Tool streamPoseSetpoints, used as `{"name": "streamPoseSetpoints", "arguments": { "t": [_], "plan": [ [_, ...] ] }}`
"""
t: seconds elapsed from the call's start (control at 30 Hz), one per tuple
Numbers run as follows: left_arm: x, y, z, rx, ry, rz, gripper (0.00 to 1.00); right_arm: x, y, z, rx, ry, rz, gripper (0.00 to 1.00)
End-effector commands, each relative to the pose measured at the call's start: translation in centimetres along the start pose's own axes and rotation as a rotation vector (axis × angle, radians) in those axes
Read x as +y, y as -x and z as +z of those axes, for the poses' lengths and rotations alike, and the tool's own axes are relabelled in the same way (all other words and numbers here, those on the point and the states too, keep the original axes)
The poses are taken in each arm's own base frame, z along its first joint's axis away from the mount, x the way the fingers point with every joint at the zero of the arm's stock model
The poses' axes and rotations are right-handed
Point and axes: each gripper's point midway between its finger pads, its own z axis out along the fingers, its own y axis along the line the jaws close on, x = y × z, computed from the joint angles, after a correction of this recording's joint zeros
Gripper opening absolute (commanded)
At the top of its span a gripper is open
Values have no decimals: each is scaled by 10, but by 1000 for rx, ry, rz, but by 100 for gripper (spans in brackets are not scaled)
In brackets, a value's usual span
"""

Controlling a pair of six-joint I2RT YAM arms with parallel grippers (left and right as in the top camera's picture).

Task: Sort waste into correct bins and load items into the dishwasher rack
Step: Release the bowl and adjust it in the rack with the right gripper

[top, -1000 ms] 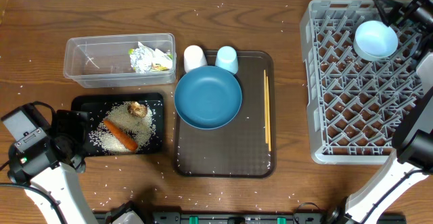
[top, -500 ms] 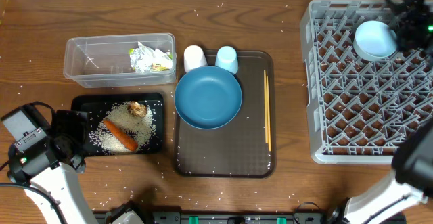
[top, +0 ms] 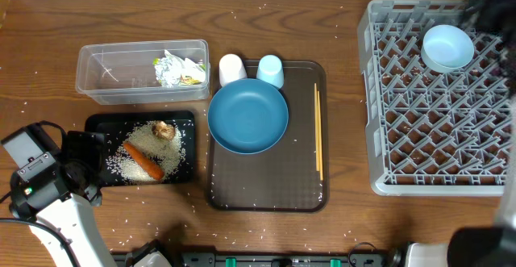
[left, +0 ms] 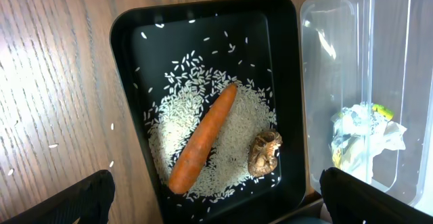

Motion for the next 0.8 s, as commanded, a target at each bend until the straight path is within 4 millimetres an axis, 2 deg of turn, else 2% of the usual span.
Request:
{"name": "streamPoseSetpoints", "arguments": {
  "t": [0.0, 0.1, 0.2, 0.33, 0.4, 0.5, 0.63, 0.77],
  "plan": [
    [0, 5, -3, -20, 4, 12, 98, 6, -36, 35, 117, -46, -176, 99],
    [0, 5, -3, -20, 4, 12, 98, 12, -58, 57, 182, -67, -197, 95],
    [0, 5, -3, -20, 4, 12, 98, 12, -83, 79, 253, -92, -214, 75],
    [0, 5, -3, -20, 4, 12, 98, 6, -106, 98, 318, -107, -214, 77],
    [0, 5, -3, -20, 4, 12, 98, 5, -117, 106, 344, -101, -213, 75],
    [0, 5, -3, -20, 4, 12, 98, 6, -131, 113, 384, -92, -220, 63],
    [0, 5, -3, -20, 4, 12, 98, 4, -148, 123, 431, -89, -224, 53],
    [0, 5, -3, -20, 4, 12, 98, 2, -164, 128, 480, -89, -221, 49]
  ]
}}
